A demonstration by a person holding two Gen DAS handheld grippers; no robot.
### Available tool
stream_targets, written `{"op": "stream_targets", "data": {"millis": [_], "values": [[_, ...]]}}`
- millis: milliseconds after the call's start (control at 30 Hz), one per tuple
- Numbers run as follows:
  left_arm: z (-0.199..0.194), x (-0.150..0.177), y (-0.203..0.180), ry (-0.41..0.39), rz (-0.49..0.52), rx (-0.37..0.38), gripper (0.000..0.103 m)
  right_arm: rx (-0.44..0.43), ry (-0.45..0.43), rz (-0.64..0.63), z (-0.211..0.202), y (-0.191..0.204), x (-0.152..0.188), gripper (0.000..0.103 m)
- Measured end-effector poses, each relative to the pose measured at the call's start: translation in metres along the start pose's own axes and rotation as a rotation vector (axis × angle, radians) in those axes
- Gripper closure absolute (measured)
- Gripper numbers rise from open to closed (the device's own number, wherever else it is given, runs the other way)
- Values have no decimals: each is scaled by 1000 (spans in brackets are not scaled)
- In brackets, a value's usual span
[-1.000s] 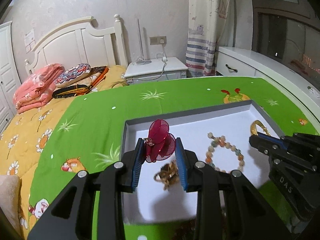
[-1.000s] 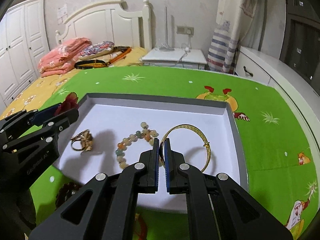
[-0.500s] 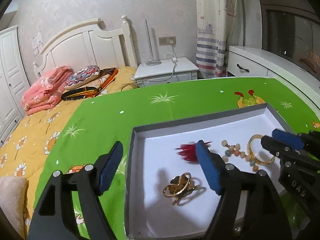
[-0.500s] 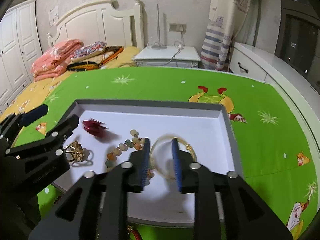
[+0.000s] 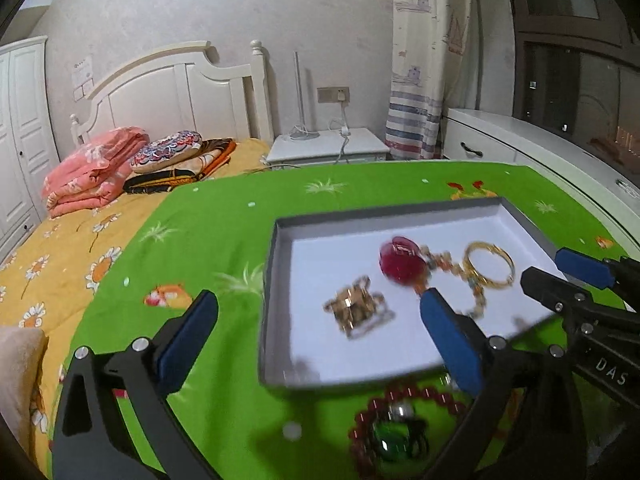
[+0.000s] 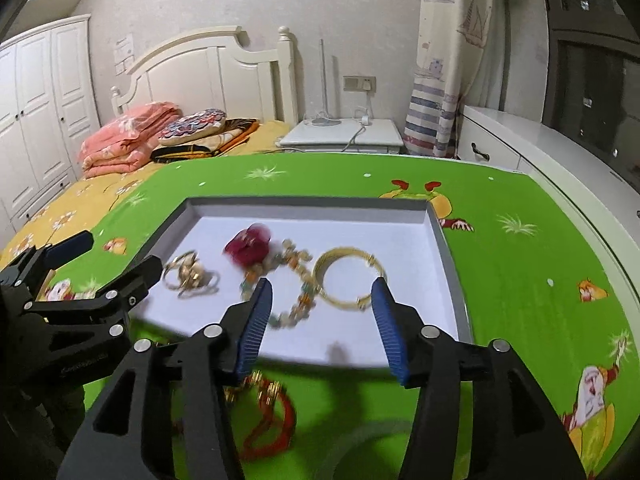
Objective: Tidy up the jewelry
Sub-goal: 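Lower the gold bangle and red flower into the tray and open both tools, then grasp the pale jade bangle with the right tool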
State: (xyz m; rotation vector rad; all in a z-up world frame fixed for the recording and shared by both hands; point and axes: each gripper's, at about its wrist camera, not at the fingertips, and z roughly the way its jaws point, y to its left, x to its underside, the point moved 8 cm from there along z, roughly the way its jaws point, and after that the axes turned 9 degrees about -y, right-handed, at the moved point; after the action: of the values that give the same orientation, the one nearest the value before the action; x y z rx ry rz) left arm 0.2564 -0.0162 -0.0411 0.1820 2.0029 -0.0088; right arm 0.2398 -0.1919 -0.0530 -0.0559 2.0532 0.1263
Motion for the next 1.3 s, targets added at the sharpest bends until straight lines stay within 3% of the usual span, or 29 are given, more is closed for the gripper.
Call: {"op": "stream_targets", "data": {"millis": [533,1000,1133,1300], "values": [[-70,46,-2,3,-17,51,5,-30,2,-53,-62,1,49,40],[-81,63,0,-5,-11,75,5,-68,91,-73,-72,-13,86,40],[-80,64,-7,-2,19,91,5,-83,111,-104,-68,-6,89,42],[-82,63,-13,-19,52,95,5,-89,163,-174,-56,3,91,56]]}}
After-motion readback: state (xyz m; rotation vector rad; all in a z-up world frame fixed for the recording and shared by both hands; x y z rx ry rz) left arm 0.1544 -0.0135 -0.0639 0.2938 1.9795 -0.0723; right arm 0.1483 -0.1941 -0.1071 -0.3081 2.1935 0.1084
